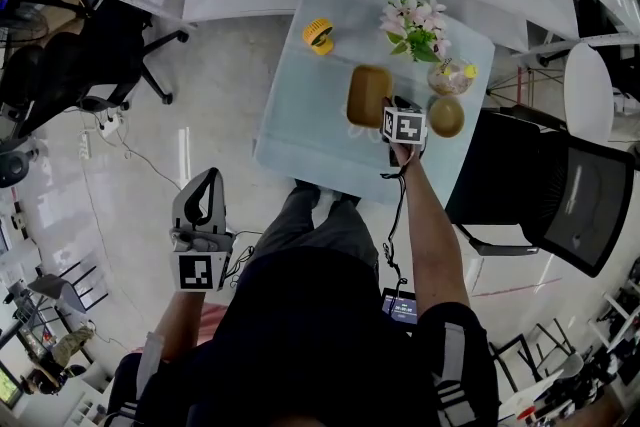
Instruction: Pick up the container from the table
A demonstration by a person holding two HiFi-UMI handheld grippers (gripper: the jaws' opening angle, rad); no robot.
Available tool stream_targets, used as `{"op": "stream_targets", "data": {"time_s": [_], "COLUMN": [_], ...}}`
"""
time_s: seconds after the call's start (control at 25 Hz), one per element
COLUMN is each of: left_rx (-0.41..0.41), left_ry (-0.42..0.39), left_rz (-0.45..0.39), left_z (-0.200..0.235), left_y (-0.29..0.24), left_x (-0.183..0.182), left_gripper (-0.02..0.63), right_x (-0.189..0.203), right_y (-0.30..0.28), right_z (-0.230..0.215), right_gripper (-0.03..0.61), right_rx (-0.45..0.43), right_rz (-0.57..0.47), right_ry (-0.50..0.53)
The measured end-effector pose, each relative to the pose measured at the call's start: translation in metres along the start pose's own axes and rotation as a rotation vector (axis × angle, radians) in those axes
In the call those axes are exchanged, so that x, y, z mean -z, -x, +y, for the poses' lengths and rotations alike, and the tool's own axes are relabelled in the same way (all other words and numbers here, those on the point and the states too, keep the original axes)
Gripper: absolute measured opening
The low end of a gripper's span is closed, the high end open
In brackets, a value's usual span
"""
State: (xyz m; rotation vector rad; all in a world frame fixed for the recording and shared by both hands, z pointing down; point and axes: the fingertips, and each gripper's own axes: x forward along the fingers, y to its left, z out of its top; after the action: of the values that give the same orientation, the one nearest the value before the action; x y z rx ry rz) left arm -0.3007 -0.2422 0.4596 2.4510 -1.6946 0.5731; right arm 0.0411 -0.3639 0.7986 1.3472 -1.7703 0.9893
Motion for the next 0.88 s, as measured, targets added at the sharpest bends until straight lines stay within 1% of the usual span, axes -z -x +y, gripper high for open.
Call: {"op": "stream_targets", "data": {"time_s": [0.24, 0.52, 0.76, 0.88], "left_rx": [-0.001, -0.007, -0.009, -0.011], "left_ry": [-0.003, -0.004, -0.007, 0.001], "left_rz": [-0.005, 0.005, 0.002, 0.010], "left_z": [0.0017, 0.0034, 0.0051, 0.0055], "left_y": [-0.0021, -0.0019, -0.0023, -0.0028], "left_x": [-0.0003, 0.0031, 0.0018, 0.0027], "left_gripper": [0.005, 0.005, 0.005, 0.005], "right_x": [0.0016, 0.0024, 0.0018, 0.0004], "right_y": [-0.0038, -0.0059, -0.0059, -0.0058], "right_z": [-0.0015, -0.0017, -0.0032, -0.0031], "right_gripper": [0.095, 0.057, 0.048, 0.025], "right_rx": [0.008, 0.021, 0.036, 0.042], "right_rz": [0.007, 0.018, 0.022, 0.023], "right_ry": [-0.004, 0.001, -0.003, 0.000]}}
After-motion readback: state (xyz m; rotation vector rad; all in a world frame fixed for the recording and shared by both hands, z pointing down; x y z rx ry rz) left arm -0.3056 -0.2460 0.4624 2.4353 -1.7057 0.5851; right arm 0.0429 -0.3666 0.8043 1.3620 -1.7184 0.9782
